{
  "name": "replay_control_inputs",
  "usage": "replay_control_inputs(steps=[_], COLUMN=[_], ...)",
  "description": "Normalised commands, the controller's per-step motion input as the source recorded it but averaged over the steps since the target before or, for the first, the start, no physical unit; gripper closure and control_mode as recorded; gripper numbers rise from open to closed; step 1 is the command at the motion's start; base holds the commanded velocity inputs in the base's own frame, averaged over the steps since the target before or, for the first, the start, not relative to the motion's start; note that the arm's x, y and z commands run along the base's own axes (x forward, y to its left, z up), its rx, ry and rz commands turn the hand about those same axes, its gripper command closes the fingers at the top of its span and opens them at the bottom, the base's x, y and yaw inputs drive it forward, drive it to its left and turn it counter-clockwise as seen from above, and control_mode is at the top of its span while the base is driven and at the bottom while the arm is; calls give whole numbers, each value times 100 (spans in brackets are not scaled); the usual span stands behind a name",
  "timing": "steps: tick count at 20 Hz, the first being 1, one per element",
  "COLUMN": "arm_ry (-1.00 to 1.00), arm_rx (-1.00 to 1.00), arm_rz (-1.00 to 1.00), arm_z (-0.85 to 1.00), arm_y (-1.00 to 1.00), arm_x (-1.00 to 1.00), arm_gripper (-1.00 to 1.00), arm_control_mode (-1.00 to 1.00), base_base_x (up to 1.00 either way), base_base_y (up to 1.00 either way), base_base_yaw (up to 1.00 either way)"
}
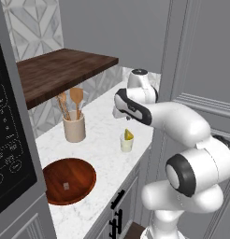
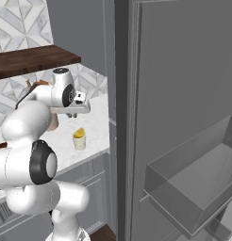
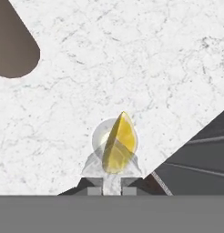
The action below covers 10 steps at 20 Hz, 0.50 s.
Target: Grab a lemon wedge from the fridge and one ice cube from the ice bowl, and put them in the glass of lemonade.
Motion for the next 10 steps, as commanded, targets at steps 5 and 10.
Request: replay_control_inputs(steps=[5,10], arm_ry=[0,0], arm_rx=[0,0], arm_rz=[0,0], arm_z=[-1,-23], arm_y=[3,0], arm_x=[17,22], arm_gripper=[100,100], arm_control_mode=[-100,-100], base_base_x=[0,0], base_base_y=[0,0], base_base_yaw=[0,0])
